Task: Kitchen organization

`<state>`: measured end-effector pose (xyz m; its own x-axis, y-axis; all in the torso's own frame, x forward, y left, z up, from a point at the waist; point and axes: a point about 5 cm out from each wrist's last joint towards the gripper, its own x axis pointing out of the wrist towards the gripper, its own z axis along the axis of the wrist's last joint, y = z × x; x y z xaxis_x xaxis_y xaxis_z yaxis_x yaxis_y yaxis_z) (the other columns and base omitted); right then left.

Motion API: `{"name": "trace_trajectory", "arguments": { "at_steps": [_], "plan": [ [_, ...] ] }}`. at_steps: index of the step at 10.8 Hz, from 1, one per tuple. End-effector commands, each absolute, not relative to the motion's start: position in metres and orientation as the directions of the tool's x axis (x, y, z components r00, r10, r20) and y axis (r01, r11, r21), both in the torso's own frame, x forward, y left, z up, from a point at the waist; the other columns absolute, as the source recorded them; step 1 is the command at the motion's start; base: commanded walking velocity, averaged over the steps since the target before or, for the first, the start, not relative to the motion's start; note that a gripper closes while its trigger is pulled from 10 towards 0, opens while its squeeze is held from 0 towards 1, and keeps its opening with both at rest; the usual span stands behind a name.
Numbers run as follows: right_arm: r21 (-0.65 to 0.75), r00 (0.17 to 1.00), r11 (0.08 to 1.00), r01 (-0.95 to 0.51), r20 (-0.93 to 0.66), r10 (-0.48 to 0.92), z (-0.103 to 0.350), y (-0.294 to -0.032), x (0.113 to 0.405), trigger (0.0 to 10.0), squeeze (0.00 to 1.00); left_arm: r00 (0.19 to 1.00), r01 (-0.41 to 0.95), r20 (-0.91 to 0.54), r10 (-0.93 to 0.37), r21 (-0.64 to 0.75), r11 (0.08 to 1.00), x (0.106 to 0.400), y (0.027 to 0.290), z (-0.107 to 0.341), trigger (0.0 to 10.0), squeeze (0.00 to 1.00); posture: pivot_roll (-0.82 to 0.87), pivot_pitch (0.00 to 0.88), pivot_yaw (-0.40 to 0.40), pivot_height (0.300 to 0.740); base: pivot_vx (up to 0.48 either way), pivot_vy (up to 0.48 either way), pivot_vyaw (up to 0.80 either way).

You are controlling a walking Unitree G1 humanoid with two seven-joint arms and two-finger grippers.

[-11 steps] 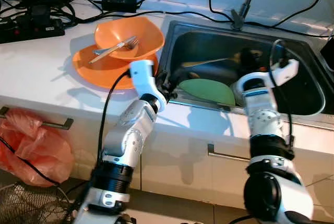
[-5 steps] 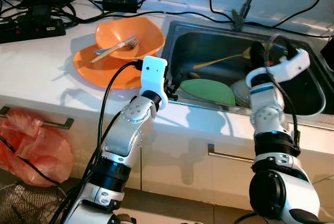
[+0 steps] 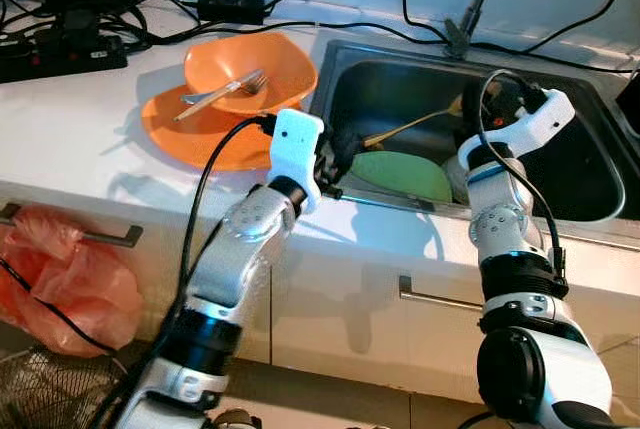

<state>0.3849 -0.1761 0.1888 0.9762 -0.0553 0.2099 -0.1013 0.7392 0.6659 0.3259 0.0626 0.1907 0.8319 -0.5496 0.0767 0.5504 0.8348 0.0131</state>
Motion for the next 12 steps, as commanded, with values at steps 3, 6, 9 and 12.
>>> {"name": "trace_trajectory", "arguments": {
  "at_steps": [3,6,9,12],
  "plan": [
    [0.629,0.982,0.772,-0.088,0.186,-0.04,0.185,-0.176,0.386,10.0,0.0,0.803,0.589,0.093,-0.589,0.031,0.808,0.322,0.063,0.193,10.0,0.0,0.13,0.068,-0.083,0.74,0.0,0.0,0.0],
    [0.567,0.988,0.818,-0.095,0.153,0.009,0.178,-0.167,0.386,10.0,0.0,0.773,0.629,0.054,-0.632,0.063,0.775,0.318,0.065,0.188,10.0,0.0,0.13,0.06,-0.084,0.74,0.0,0.0,0.0],
    [0.475,0.985,0.869,-0.138,0.156,0.071,0.177,-0.154,0.387,10.0,0.0,0.757,0.653,-0.038,-0.652,0.074,0.754,0.314,0.072,0.176,10.0,0.0,0.14,0.052,-0.082,0.74,0.0,0.0,0.0],
    [0.439,0.986,0.886,-0.152,0.132,0.104,0.17,-0.146,0.386,10.0,0.0,0.74,0.672,-0.066,-0.669,0.078,0.736,0.311,0.071,0.172,10.0,0.0,0.14,0.045,-0.081,0.74,0.0,0.0,0.0]
  ]
}}
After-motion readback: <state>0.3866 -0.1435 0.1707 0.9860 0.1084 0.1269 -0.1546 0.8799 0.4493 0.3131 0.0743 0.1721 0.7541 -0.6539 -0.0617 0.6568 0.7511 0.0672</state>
